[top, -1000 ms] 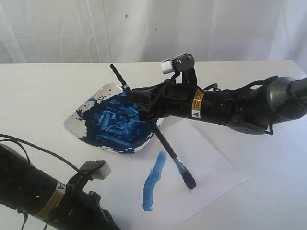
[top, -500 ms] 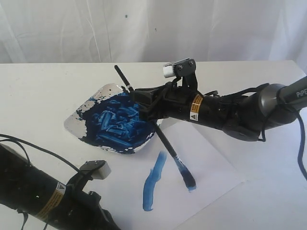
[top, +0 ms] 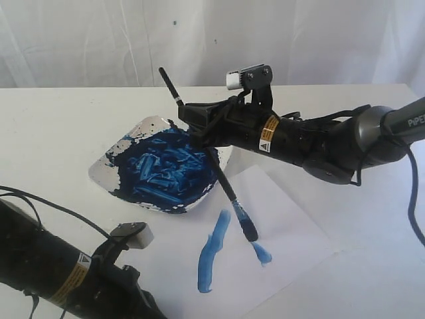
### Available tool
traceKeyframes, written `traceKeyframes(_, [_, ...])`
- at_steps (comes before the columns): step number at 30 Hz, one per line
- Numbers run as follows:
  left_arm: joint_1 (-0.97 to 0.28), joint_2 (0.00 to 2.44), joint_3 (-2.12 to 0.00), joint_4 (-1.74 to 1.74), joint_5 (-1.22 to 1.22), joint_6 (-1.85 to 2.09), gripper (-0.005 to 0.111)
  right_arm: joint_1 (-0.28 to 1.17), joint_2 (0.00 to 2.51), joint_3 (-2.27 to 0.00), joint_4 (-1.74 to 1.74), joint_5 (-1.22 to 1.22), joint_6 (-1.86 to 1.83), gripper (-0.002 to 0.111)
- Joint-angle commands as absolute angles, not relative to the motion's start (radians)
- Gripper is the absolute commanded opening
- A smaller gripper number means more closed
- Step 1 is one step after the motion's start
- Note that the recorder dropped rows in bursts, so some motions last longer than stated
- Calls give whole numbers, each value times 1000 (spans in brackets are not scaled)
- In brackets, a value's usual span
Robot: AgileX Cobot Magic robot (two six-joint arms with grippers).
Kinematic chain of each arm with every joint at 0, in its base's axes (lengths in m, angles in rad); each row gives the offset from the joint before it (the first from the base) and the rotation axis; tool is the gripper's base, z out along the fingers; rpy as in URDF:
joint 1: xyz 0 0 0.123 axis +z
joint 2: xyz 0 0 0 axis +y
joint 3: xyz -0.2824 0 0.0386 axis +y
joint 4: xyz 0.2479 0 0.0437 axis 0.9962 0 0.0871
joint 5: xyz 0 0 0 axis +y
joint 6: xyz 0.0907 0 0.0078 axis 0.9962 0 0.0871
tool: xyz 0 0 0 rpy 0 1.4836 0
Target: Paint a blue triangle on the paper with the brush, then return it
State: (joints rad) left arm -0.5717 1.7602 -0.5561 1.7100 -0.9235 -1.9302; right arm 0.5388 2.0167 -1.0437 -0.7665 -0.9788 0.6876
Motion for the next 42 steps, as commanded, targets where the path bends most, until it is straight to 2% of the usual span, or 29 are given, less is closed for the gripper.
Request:
traceKeyframes(1, [-570,1757,-549,1729,-904,-1928,0,529,2016,-1051,-755,-990,682,0])
traceKeyframes(30, [-570,1757,-549,1730,-904,-1928,0,560,2171,-1301,-678,-1030,676,0])
traceKeyframes(42, [-570,1757,-549,1730,-904,-1928,0,560,2024,-1301,-1212,-901,1075,0])
